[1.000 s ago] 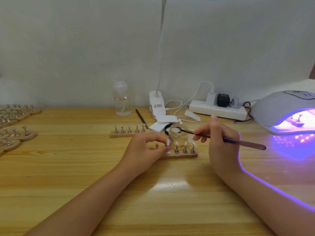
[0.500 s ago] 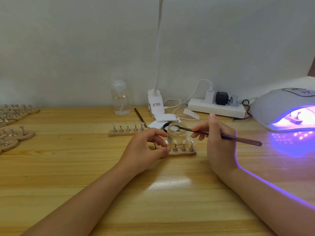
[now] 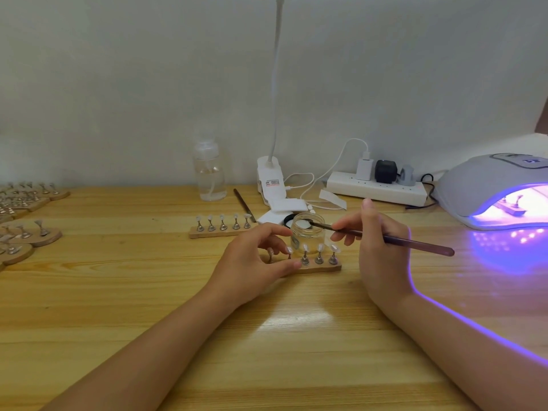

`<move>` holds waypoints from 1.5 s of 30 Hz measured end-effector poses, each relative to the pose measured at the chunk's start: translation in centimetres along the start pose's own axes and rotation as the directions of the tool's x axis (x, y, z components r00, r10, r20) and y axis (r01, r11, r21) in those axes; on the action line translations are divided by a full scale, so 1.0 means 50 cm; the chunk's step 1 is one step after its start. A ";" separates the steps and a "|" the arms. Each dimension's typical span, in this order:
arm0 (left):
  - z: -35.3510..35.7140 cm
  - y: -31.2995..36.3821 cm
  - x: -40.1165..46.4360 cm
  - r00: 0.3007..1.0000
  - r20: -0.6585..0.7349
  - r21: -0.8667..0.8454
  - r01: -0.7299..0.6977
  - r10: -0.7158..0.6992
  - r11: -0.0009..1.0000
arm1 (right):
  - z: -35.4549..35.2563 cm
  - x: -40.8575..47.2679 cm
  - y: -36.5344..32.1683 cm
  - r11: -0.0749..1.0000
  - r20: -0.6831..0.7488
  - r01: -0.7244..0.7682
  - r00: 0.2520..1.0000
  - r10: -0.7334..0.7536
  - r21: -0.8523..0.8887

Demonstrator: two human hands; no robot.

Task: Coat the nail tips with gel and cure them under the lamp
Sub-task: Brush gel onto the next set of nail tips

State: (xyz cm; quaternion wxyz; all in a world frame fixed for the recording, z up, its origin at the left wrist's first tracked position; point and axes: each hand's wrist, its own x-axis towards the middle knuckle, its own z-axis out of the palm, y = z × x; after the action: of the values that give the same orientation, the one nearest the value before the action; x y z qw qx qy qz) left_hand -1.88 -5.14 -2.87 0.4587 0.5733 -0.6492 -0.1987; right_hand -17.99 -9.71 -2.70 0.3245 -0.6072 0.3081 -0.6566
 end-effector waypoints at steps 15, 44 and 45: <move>-0.023 0.003 0.010 0.981 0.169 0.066 0.084 -0.094 0.994 | 0.006 -0.009 -0.005 0.992 0.121 0.067 0.991 -0.054 -0.104; 0.006 0.009 -0.010 0.991 -0.015 0.110 -0.128 0.131 0.986 | -0.001 0.010 -0.016 0.992 0.043 -0.002 0.999 0.007 -0.126; 0.006 0.008 -0.009 0.991 -0.014 0.070 -0.129 0.130 0.989 | -0.004 0.016 -0.019 0.992 0.040 -0.008 0.999 0.013 -0.129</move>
State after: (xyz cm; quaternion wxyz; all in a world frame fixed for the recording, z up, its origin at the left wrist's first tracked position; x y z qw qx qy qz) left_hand -2.39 -4.70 -2.87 0.4566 0.5471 -0.6873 -0.1410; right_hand -18.26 -9.80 -1.48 0.2940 -0.6384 0.3464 -0.6213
